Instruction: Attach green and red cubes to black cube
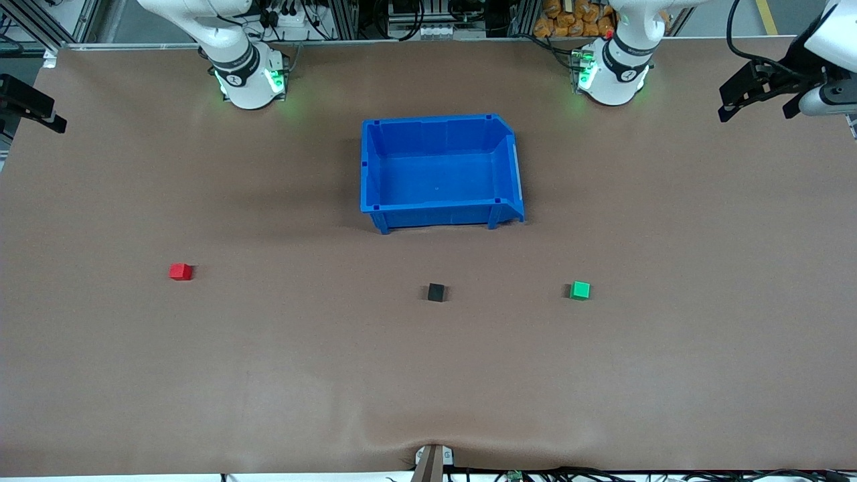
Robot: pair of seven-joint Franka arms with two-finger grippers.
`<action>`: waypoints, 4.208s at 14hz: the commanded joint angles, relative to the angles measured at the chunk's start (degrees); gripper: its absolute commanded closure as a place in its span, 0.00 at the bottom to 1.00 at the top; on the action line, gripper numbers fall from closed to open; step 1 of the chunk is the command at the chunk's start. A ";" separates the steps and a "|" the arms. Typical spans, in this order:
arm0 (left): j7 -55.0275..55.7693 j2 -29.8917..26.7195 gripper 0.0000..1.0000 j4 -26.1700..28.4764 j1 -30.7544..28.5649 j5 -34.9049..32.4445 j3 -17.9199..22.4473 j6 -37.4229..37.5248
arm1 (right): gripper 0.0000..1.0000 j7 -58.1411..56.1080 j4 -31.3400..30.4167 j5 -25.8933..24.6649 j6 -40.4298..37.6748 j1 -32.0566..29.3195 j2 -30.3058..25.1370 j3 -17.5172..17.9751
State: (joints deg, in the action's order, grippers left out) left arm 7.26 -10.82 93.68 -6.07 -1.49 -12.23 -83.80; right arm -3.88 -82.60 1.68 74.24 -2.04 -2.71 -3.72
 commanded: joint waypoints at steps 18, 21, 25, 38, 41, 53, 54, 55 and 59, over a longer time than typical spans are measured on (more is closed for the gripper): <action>0.39 1.68 0.00 -2.71 -0.34 0.70 -0.43 3.82 | 0.00 0.28 -2.65 -0.89 1.96 -0.95 -1.15 0.64; 0.39 1.59 0.00 -2.71 -0.34 0.70 -0.51 4.61 | 0.00 0.28 -2.65 -0.80 2.05 -1.04 -0.71 0.64; 0.66 2.02 0.00 -2.53 -0.08 0.70 -0.86 4.53 | 0.00 0.37 -2.74 -0.45 2.40 -1.04 -0.01 0.64; 5.75 5.45 0.00 -2.53 0.54 0.00 -3.24 2.86 | 0.00 0.37 -3.09 -0.36 3.19 -1.21 3.15 0.64; 5.84 8.96 0.00 -2.18 0.36 0.09 -3.41 0.93 | 0.00 0.37 -3.09 -0.28 3.19 -1.13 3.85 0.64; 20.77 19.60 0.00 -2.01 2.03 0.00 -7.28 -8.38 | 0.00 0.37 -3.09 -0.19 4.07 -1.48 5.79 0.55; 21.57 20.30 0.00 -1.83 2.03 -0.09 -7.28 -9.09 | 0.00 0.37 -3.18 -0.19 4.42 -1.48 6.05 0.55; 21.83 20.83 0.00 -1.31 2.21 -0.09 -7.28 -10.05 | 0.00 0.37 -3.09 -0.27 4.42 -1.56 6.58 0.55; 21.84 21.71 0.00 2.03 3.08 -1.49 -7.19 -14.98 | 0.00 0.37 -3.18 -0.19 4.86 -1.83 7.46 0.55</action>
State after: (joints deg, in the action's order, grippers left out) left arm 28.12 11.23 94.19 -3.41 -1.78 -19.39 -96.87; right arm -3.88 -85.45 1.60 78.60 -2.53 4.72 -3.98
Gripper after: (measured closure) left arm 0.000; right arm 0.000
